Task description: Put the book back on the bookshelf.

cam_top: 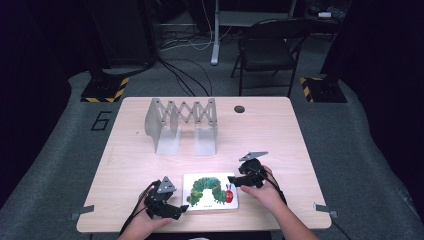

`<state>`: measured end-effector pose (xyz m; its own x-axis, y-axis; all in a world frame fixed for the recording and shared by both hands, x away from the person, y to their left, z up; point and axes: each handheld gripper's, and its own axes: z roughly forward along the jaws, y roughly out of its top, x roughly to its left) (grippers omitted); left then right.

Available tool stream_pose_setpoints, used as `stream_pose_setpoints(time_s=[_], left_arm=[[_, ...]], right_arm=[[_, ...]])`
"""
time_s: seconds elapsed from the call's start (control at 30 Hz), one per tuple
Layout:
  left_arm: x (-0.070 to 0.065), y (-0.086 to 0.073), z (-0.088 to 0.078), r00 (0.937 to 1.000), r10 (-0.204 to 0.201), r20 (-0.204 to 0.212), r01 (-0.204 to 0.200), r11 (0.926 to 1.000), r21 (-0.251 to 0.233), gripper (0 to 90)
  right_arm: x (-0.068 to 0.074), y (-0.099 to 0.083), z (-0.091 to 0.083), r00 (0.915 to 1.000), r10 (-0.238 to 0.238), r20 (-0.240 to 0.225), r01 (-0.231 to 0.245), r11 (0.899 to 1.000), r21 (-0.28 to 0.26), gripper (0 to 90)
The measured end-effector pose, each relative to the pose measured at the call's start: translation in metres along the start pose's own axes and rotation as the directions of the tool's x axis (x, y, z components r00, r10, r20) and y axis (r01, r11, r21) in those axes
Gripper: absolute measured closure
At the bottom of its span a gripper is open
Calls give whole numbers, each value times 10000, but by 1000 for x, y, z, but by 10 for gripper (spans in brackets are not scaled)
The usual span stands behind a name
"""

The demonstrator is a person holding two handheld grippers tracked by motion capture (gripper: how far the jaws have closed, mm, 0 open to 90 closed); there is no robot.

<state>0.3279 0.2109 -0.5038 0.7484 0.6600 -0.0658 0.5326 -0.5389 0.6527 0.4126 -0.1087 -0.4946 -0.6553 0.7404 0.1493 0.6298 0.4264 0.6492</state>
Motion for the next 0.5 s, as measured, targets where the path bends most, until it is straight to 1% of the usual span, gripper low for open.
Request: stream_pose_setpoints(time_s=[0.03, 0.07, 0.1, 0.13, 0.17, 0.2, 0.27, 0.3, 0.33, 0.37, 0.4, 0.43, 0.47, 0.5], left_arm=[[-1, 0, 0, 9999, 26, 115, -27, 9999, 98, 174], [-3, 0, 2, 10000, 47, 65, -47, 10000, 26, 174], [-5, 0, 3, 9999, 59, 117, -60, 10000, 58, 174], [-6, 0, 4, 9999, 137, 88, -138, 9998, 148, 174], [-7, 1, 5, 9997, 235, 66, -236, 9995, 201, 173], [-9, 0, 7, 9997, 218, 106, -221, 9994, 268, 169], [-11, 0, 9, 9994, 333, 84, -335, 9989, 326, 167], [-12, 0, 10, 9990, 445, 28, -446, 9981, 421, 167], [-14, -1, 12, 9987, 502, -50, -499, 9976, 484, 167], [-14, -1, 13, 9984, 552, -76, -547, 9970, 554, 164], [-15, -1, 15, 9985, 541, -34, -538, 9968, 587, 159], [-16, -1, 16, 9978, 646, -146, -635, 9961, 619, 159], [-16, 0, 16, 9975, 701, -115, -693, 9958, 604, 156], [-17, 0, 17, 9975, 708, -70, -703, 9958, 585, 156]], right_arm=[[2, 0, 1, 10000, -4, -59, 4, 10000, 51, 383], [4, 0, 2, 9999, 41, -99, -39, 9999, 150, 382], [4, 1, 3, 9999, -80, -130, 81, 9999, 68, 382], [5, 1, 4, 9998, -150, -138, 152, 9998, 95, 381], [7, 1, 5, 9999, -35, -129, 37, 9999, 123, 381], [8, 1, 5, 9999, 10, -168, -6, 9998, 205, 381], [9, 1, 6, 9998, 71, -207, -68, 9998, 174, 380], [9, 1, 6, 9996, 9, -282, -3, 9998, 217, 381], [8, 1, 7, 9996, -122, -260, 126, 9998, 152, 381], [10, 1, 8, 9996, -18, -270, 21, 9999, 130, 381], [9, 2, 8, 9995, -93, -297, 99, 9998, 200, 381], [10, 2, 10, 9997, -71, -231, 75, 9998, 209, 381], [11, 2, 11, 9998, -24, -213, 29, 9998, 218, 381], [10, 2, 11, 9996, -99, -247, 105, 9996, 259, 380]])
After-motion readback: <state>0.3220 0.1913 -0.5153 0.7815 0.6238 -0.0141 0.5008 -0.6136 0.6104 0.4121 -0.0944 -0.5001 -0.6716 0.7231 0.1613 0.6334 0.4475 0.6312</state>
